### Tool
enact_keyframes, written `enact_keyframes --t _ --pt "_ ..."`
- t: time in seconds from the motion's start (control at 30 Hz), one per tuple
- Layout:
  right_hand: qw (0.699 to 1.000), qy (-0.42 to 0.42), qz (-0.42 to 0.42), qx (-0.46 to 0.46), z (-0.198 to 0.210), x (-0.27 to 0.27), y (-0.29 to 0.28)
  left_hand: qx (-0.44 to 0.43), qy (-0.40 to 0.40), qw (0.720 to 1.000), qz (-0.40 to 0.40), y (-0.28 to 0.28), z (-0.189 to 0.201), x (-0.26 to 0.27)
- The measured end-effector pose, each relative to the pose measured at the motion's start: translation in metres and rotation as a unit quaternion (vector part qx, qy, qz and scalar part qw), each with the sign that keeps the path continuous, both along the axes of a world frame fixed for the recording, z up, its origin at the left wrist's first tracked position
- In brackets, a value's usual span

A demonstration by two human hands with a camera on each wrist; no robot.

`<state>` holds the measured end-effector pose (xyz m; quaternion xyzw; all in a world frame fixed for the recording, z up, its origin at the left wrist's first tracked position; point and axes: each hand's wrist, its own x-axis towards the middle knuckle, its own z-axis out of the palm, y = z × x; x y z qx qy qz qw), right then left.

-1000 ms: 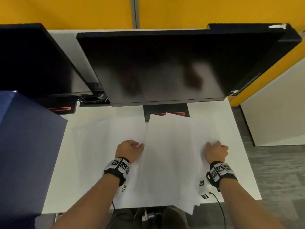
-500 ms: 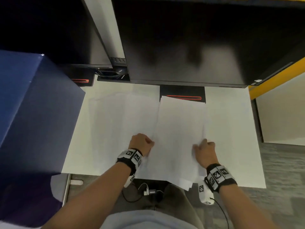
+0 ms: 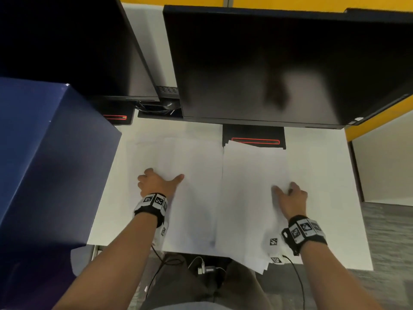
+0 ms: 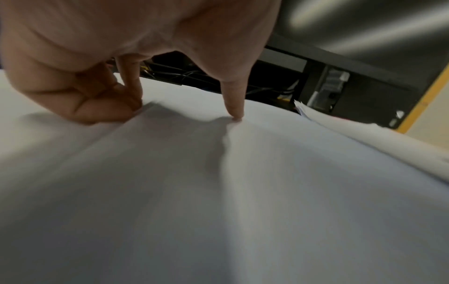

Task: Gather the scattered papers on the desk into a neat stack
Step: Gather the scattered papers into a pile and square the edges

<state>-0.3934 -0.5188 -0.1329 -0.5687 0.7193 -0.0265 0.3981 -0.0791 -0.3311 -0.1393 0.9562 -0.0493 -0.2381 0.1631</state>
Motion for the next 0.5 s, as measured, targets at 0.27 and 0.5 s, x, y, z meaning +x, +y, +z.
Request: enact_keyframes --t 0.27,0.5 --pt "0.995 0.065 0.073 -0.03 -0.007 0.022 0.012 -0.079 0.024 0.994 -0.073 -0.005 0.023 -0.002" --pt "0.975 0.123 0.149 -0.114 0.016 0.041 0.017 -0.249 -0.016 0.953 -0.171 0.015 0.112 0.026"
